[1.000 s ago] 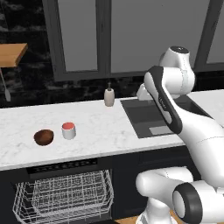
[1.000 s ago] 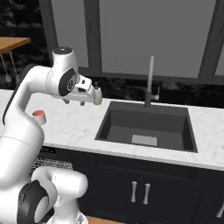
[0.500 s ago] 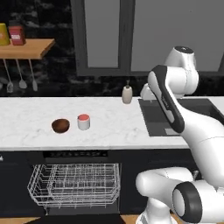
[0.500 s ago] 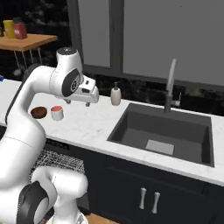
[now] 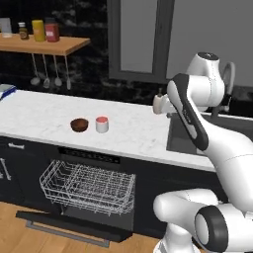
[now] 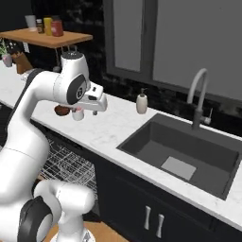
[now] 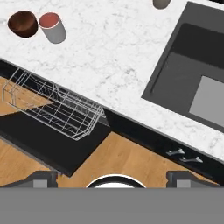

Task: Pick up the cup and bowl from the counter, place them in the dishwasher, and close the dishwasher door.

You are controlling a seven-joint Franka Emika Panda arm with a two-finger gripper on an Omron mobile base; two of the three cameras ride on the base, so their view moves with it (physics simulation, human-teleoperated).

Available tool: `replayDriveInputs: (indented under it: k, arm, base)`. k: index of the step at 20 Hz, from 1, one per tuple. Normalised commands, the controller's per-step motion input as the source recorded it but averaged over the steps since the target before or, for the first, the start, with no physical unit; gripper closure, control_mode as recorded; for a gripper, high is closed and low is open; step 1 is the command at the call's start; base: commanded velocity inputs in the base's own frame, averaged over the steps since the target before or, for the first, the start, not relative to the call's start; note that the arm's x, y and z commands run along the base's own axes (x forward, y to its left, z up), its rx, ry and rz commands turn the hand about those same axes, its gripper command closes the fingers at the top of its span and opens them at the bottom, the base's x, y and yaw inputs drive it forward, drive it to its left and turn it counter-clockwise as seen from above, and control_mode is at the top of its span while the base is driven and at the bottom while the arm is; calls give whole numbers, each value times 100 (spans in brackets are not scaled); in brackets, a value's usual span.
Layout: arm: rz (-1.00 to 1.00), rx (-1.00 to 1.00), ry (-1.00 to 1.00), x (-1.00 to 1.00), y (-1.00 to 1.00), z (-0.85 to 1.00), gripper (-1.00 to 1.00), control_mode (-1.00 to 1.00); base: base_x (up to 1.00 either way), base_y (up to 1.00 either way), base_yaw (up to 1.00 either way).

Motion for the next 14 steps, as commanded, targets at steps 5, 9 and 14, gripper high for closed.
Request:
replayDriveInputs:
  k: [5,9,14]
  arm:
    - [0,0,0,0,0,0,-100,100]
    - [0,0,0,0,0,0,-100,100]
    - [0,0,0,0,0,0,-100,100]
  base:
    - [-16,-70,40]
    - [0,-58,40]
    - [0,-40,42]
